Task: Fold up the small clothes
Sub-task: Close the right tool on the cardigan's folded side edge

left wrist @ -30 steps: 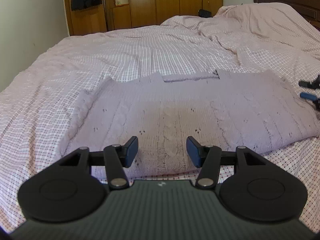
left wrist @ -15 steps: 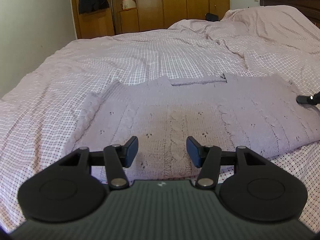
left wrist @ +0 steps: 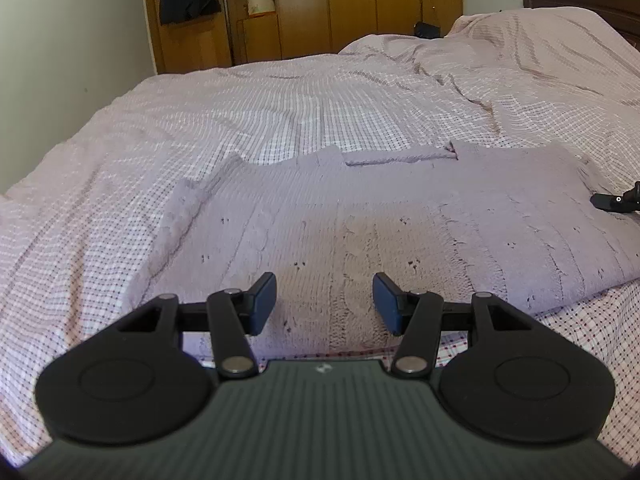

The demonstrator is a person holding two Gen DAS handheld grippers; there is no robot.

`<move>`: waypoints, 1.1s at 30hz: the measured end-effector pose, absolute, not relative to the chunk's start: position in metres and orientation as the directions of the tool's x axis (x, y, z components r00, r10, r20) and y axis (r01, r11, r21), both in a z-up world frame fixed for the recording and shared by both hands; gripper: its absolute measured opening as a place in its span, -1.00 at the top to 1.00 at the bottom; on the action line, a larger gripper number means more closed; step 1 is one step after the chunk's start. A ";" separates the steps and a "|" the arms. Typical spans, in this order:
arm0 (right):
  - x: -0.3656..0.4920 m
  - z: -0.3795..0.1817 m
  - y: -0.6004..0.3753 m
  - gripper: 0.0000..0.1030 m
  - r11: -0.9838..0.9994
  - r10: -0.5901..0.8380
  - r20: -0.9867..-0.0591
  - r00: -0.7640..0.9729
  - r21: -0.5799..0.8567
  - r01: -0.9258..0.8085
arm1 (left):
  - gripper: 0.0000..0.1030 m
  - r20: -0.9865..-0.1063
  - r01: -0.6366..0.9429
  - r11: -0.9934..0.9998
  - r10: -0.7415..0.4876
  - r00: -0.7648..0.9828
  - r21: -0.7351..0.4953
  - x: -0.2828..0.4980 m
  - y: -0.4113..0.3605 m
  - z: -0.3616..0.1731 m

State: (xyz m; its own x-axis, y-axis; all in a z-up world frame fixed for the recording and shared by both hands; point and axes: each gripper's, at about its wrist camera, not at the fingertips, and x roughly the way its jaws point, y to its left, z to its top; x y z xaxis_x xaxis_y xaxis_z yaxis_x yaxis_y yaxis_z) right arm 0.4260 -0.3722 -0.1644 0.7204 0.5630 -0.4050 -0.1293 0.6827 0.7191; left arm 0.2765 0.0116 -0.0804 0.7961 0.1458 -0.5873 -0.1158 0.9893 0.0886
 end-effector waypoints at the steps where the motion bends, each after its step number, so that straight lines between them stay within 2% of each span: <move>1: 0.425 -0.162 -0.369 0.68 0.700 0.550 -0.416 0.725 0.702 -0.128 | -0.07 -0.588 -0.115 0.990 0.144 0.796 0.087 0.277 0.012 -0.080; 8: 0.421 -0.149 -0.352 0.71 0.757 0.498 -0.449 0.742 0.642 -0.119 | -0.07 -0.599 -0.126 0.990 0.142 0.788 0.068 0.279 0.019 -0.080; 12: 0.418 -0.145 -0.359 0.71 0.700 0.534 -0.396 0.747 0.703 -0.128 | -0.07 -0.593 -0.135 0.990 0.134 0.794 0.042 0.279 0.024 -0.075; 18: 0.415 -0.130 -0.358 0.71 0.666 0.545 -0.370 0.752 0.737 -0.120 | -0.07 -0.580 -0.148 0.989 0.136 0.803 0.027 0.277 0.030 -0.069; 26: 0.413 -0.099 -0.316 0.72 0.743 0.487 -0.455 0.745 0.664 -0.080 | -0.08 -0.570 -0.165 0.986 0.131 0.811 -0.008 0.275 0.042 -0.056; 30: 0.407 -0.076 -0.289 0.72 0.795 0.447 -0.489 0.749 0.600 -0.082 | -0.22 -0.567 -0.170 0.985 0.119 0.815 -0.038 0.272 0.055 -0.049; 33: 0.402 -0.061 -0.265 0.72 0.830 0.425 -0.510 0.748 0.549 -0.097 | -0.22 -0.572 -0.180 0.982 0.114 0.812 -0.059 0.271 0.063 -0.046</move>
